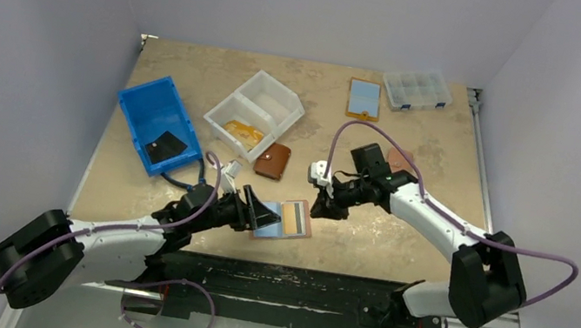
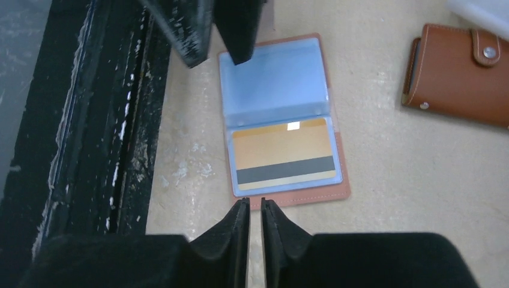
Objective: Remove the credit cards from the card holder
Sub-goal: Remove the credit card from the card holder.
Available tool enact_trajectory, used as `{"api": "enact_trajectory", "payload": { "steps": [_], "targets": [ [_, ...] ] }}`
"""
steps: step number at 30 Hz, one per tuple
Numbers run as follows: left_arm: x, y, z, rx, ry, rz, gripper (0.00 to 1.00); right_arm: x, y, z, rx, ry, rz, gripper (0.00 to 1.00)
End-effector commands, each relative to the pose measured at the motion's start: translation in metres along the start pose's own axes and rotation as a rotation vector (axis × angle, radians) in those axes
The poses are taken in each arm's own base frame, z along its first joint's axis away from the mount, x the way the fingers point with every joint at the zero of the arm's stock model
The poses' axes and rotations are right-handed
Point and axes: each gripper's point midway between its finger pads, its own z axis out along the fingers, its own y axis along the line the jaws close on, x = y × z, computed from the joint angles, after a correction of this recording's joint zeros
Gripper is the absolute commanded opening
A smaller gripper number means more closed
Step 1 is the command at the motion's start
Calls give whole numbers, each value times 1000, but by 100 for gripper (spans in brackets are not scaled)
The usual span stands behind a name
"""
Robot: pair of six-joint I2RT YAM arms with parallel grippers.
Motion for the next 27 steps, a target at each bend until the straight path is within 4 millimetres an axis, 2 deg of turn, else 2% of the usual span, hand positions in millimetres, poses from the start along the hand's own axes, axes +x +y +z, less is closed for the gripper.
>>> {"api": "enact_trajectory", "payload": {
  "steps": [1,4,7,11,18,27],
  "targets": [
    [-17,-27,7,83,-62,29,61,-14,-28,4,107,21,173,15],
    [-17,-25,8,80,-64,40,57,-7,-40,8,145,54,268,6],
    [-16,-27,9,85,-67,57,54,-3,-47,13,174,56,343,4],
    [-16,-26,11,84,-72,68,54,-4,-52,18,192,37,426,3],
    [-15,-22,17,66,-84,60,54,-9,-45,35,111,-14,634,3],
    [-18,-20,21,33,-106,94,53,-3,-58,36,201,-10,709,0]
  ]
}}
